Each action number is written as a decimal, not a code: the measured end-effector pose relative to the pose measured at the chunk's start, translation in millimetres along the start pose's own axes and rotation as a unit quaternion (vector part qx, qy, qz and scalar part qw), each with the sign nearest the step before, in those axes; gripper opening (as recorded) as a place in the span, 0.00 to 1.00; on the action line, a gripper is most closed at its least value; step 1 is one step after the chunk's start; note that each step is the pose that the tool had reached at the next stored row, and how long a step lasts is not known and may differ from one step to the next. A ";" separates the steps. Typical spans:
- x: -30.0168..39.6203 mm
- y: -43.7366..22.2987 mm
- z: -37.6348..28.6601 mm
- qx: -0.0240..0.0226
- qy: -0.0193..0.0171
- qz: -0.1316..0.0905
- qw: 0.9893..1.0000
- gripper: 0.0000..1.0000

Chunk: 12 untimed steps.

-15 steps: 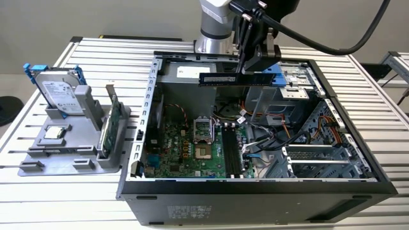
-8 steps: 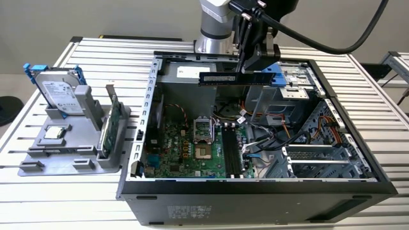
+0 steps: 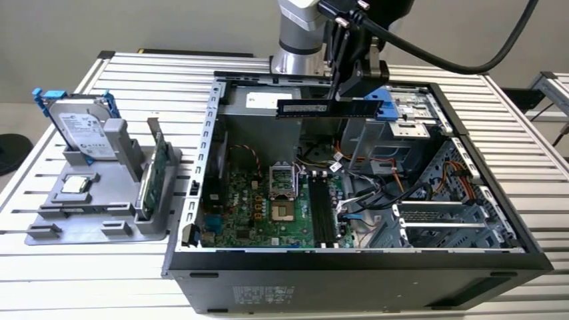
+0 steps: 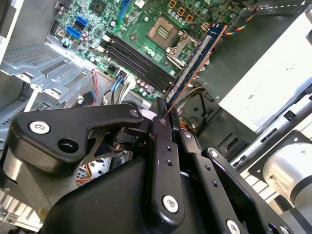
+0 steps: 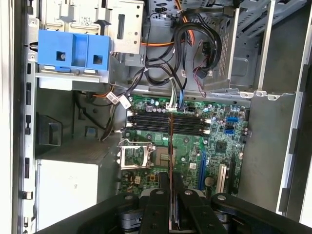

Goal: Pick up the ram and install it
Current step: 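Insert the ram into the slot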

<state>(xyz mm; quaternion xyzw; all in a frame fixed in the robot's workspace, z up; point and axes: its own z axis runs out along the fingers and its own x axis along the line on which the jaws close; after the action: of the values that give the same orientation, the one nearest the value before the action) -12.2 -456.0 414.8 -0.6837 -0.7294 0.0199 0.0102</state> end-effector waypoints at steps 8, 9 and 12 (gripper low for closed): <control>1.2 0.1 0.6 0.000 0.000 0.000 1.000 0.00; 1.2 0.1 0.7 0.000 0.000 0.000 1.000 0.00; 1.7 0.2 1.2 0.000 0.000 0.002 1.000 0.00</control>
<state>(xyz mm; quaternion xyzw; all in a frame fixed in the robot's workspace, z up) -12.2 -454.3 413.6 -0.6853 -0.7279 0.0200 0.0102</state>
